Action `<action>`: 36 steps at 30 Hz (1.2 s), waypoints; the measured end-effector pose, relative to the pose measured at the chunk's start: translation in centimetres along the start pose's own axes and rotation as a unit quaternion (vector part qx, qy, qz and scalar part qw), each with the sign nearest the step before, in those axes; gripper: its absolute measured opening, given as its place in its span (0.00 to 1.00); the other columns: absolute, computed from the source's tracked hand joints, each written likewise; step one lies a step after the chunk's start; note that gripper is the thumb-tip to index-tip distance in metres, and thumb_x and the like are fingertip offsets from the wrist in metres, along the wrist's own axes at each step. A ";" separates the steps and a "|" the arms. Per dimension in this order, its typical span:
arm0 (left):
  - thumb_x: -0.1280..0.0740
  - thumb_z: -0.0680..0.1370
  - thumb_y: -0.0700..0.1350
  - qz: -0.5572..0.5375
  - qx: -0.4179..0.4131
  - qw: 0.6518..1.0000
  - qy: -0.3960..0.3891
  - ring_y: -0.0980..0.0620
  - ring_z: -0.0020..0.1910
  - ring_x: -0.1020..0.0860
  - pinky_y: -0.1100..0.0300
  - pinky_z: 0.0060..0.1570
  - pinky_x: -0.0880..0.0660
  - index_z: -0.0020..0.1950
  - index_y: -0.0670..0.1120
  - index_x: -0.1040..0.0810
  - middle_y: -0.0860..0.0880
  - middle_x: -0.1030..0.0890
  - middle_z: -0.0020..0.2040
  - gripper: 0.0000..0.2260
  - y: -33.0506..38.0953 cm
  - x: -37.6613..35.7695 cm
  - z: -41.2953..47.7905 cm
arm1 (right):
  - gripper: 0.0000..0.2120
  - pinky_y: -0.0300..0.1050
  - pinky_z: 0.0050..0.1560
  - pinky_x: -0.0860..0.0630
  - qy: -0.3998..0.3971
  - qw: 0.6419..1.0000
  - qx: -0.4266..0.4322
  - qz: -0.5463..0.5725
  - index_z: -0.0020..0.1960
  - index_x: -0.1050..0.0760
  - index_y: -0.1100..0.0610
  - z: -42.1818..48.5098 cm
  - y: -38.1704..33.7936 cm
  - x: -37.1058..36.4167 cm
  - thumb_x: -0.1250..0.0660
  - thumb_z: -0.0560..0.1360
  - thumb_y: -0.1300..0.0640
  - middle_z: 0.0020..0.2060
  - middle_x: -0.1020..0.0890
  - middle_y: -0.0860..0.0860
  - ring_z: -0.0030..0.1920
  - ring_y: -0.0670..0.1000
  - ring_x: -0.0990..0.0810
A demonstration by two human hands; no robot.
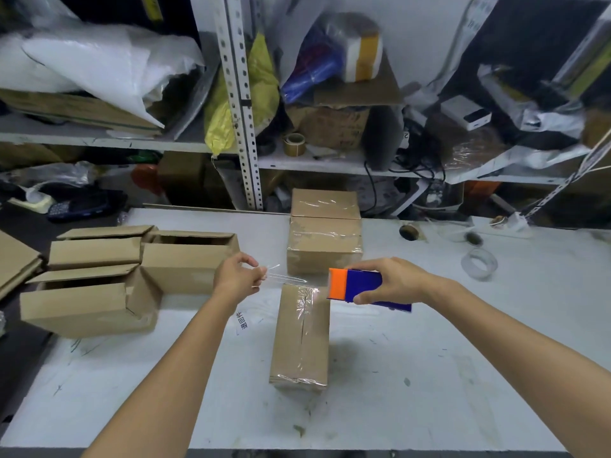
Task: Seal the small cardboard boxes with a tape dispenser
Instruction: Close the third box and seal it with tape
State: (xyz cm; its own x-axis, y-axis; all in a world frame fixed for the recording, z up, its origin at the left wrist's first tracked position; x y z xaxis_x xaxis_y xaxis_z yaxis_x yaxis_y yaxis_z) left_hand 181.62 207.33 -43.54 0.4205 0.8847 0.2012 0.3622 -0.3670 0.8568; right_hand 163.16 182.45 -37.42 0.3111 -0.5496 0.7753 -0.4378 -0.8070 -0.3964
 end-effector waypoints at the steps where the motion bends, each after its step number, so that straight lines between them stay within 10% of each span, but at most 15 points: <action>1: 0.28 0.75 0.36 0.001 0.004 1.000 -0.012 0.49 0.32 0.24 0.52 0.44 0.20 0.45 0.44 0.27 0.42 0.18 0.38 0.08 -0.2 -0.2 0.0 | 0.33 0.43 0.46 0.18 -0.007 1.000 -0.005 0.000 0.71 0.34 0.39 0.4 0.3 -0.1 0.27 0.70 0.37 0.57 0.23 0.43 0.52 0.51 0.20; 17: 0.26 0.75 0.41 0.023 0.087 0.995 -0.039 0.47 0.40 0.24 0.51 0.44 0.20 0.47 0.45 0.26 0.44 0.18 0.41 0.08 -5.8 -3.9 3.6 | 0.34 0.43 0.47 0.27 -0.077 0.995 -0.056 -0.039 0.72 0.33 0.43 5.2 1.9 -1.6 0.28 0.70 0.36 0.58 0.24 0.45 0.53 0.50 0.26; 27: 0.33 0.79 0.54 0.046 0.100 0.992 -0.058 0.44 0.57 0.21 0.48 0.51 0.20 0.76 0.56 0.37 0.48 0.21 0.60 0.27 -8.2 -5.4 2.5 | 0.33 0.45 0.50 0.23 -0.067 0.996 -0.062 0.010 0.70 0.30 0.40 5.3 3.3 -3.0 0.27 0.68 0.35 0.57 0.22 0.43 0.53 0.49 0.22; 32: 0.33 0.74 0.60 0.098 0.008 0.994 -0.039 0.49 0.51 0.18 0.46 0.57 0.21 0.47 0.50 0.15 0.52 0.15 0.46 0.15 -6.7 -5.3 2.7 | 0.31 0.47 0.55 0.22 -0.062 0.995 -0.060 0.046 0.70 0.30 0.41 4.8 3.1 -3.3 0.27 0.69 0.36 0.58 0.22 0.44 0.53 0.49 0.22; 36: 0.29 0.77 0.49 0.139 -0.046 0.986 -0.082 0.55 0.54 0.19 0.60 0.54 0.24 0.52 0.51 0.15 0.56 0.16 0.52 0.06 -6.2 -6.2 1.2 | 0.33 0.46 0.54 0.21 -0.063 0.993 -0.067 0.079 0.70 0.31 0.40 4.2 3.7 -4.1 0.27 0.67 0.35 0.60 0.22 0.43 0.53 0.47 0.21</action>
State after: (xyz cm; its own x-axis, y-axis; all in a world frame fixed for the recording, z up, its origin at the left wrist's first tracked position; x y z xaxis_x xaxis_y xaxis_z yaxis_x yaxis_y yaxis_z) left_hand 177.81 203.76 -50.64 0.6243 0.6924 0.3617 0.1400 -0.5547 0.8202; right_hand 163.81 180.79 -44.15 0.3287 -0.6959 0.6385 -0.5942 -0.6779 -0.4328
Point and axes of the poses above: each hand's wrist, its own z-axis towards the middle knuckle, its own x-axis out of the back of the hand, y = z × x, the point moved 2 cm from there along z, towards the middle knuckle
